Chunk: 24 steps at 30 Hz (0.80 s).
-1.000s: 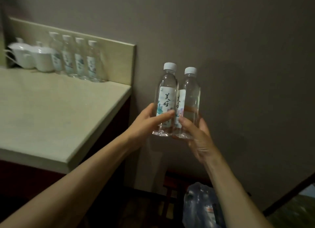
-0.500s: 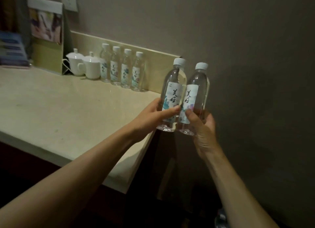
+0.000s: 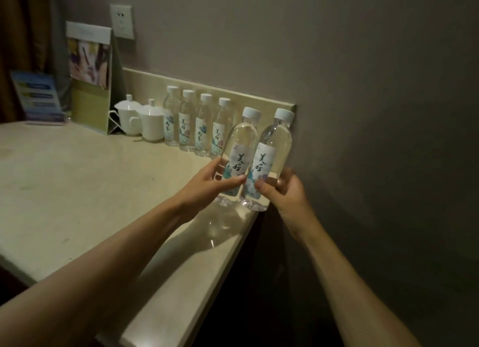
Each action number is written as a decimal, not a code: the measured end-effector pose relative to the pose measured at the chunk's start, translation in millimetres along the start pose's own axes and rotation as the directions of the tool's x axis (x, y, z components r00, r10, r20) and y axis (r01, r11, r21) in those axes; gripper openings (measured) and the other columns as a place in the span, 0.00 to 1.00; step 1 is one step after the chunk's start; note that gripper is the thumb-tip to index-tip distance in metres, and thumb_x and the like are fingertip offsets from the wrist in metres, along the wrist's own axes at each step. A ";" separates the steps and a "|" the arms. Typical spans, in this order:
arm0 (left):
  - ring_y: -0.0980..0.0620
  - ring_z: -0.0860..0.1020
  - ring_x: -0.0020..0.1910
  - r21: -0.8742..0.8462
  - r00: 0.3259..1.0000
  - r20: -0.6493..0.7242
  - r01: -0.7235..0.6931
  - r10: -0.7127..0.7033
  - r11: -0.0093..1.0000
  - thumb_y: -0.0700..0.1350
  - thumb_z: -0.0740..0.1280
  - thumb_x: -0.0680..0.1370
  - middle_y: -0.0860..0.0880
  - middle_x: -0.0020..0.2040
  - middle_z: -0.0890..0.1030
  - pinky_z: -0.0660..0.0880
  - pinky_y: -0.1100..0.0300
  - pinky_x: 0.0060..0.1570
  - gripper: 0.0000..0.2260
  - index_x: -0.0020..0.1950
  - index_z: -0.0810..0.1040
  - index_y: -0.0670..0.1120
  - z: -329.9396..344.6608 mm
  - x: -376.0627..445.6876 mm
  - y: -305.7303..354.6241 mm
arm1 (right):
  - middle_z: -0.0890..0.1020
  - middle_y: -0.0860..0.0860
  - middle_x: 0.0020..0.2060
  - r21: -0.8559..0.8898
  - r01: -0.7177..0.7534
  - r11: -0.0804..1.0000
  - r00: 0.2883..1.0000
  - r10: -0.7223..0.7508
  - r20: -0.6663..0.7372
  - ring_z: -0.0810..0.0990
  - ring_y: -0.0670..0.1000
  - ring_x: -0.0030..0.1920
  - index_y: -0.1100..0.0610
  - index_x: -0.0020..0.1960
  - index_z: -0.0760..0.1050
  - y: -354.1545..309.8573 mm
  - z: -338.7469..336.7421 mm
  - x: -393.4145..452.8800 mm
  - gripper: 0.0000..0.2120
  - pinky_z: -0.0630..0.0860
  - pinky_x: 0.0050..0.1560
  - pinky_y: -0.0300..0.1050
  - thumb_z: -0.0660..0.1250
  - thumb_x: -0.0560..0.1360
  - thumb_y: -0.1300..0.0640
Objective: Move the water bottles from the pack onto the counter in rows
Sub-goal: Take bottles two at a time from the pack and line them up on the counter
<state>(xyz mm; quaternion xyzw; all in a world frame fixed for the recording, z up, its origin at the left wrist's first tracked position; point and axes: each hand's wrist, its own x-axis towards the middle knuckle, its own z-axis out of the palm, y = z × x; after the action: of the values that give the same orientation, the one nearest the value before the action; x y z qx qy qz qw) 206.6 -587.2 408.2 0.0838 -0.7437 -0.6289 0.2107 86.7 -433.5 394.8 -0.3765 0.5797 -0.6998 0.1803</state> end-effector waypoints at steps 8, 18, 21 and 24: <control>0.50 0.82 0.50 0.033 0.998 0.027 0.054 -0.055 0.998 0.44 0.74 0.72 0.46 0.53 0.81 0.80 0.60 0.47 0.17 0.59 0.76 0.46 -28.9 51.9 -22.8 | 0.84 0.48 0.52 -0.184 -0.017 0.983 0.996 0.001 -0.089 0.84 0.44 0.51 0.52 0.62 0.71 28.3 4.3 41.9 0.22 0.81 0.44 0.38 0.74 0.71 0.57; 0.53 0.81 0.51 0.040 0.993 0.103 -0.058 0.054 0.998 0.41 0.74 0.72 0.52 0.52 0.82 0.80 0.57 0.50 0.18 0.60 0.76 0.49 -56.3 109.2 -59.9 | 0.81 0.41 0.54 -0.263 -0.108 0.959 0.973 0.048 -0.225 0.82 0.40 0.52 0.38 0.61 0.68 51.7 27.7 68.4 0.19 0.79 0.41 0.34 0.68 0.76 0.56; 0.54 0.81 0.51 0.053 0.987 0.134 -0.097 0.089 0.994 0.44 0.75 0.72 0.53 0.53 0.82 0.80 0.58 0.49 0.18 0.59 0.75 0.52 -59.6 118.3 -66.9 | 0.81 0.43 0.54 -0.270 -0.144 0.952 0.961 0.070 -0.268 0.82 0.41 0.53 0.40 0.62 0.66 49.9 32.8 71.9 0.19 0.80 0.44 0.36 0.68 0.76 0.54; 0.57 0.82 0.49 0.077 0.981 0.165 -0.120 0.106 0.990 0.46 0.75 0.71 0.53 0.52 0.82 0.80 0.62 0.46 0.17 0.57 0.75 0.53 -62.7 126.0 -68.9 | 0.80 0.44 0.56 -0.300 -0.180 0.937 0.945 0.080 -0.317 0.82 0.46 0.55 0.43 0.63 0.66 50.7 37.9 73.2 0.24 0.81 0.49 0.43 0.73 0.72 0.51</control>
<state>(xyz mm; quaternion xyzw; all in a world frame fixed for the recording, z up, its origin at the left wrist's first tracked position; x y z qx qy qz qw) 110.1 -706.2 375.1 -0.0004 -0.7884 -0.5878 0.1815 57.6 -522.9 371.8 -0.2510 0.7314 -0.6299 0.0722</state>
